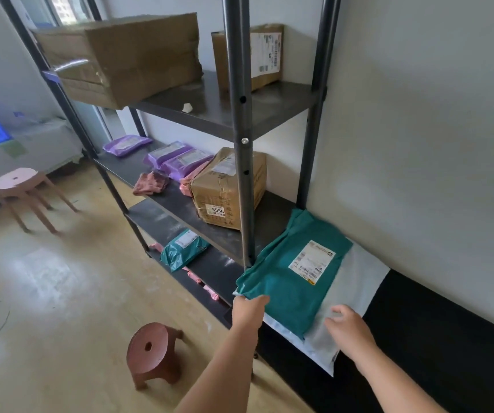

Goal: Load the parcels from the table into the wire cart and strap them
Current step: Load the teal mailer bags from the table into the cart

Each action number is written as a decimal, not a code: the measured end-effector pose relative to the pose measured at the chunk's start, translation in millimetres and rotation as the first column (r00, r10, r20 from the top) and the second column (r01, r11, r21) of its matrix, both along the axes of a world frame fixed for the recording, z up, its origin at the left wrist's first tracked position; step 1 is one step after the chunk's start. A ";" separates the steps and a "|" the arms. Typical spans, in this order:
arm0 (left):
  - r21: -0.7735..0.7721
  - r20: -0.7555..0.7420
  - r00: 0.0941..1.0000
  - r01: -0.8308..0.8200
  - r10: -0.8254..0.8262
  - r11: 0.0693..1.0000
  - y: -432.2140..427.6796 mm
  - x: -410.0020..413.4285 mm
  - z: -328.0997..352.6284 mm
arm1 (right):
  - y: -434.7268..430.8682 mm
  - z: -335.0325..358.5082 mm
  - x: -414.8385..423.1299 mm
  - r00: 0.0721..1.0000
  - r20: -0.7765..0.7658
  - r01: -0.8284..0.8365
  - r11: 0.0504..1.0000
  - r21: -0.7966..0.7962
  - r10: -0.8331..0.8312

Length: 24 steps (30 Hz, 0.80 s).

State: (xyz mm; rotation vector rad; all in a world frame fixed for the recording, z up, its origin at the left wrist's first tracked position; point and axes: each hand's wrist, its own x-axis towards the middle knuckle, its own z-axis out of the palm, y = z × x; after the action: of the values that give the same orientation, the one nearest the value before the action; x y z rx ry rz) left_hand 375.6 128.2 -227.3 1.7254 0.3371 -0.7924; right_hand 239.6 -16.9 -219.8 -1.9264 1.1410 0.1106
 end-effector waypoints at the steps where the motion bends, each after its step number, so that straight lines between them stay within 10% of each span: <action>1: -0.019 -0.023 0.999 -0.022 0.022 1.000 -2.5 8.6 -1.0 | 1.3 -0.7 6.3 0.998 0.004 0.061 0.997 0.043 -0.062; 24: -0.289 -0.067 0.922 0.348 -0.381 0.892 -41.8 52.4 19.0 | -24.1 11.3 33.8 0.727 0.117 0.562 0.683 0.467 -0.677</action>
State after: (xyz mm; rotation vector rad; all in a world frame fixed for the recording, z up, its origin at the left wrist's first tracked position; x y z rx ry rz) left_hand 428.0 86.5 -208.2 1.4995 -0.0238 -1.1661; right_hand 273.4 -41.1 -208.5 -1.0581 1.3941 -0.2838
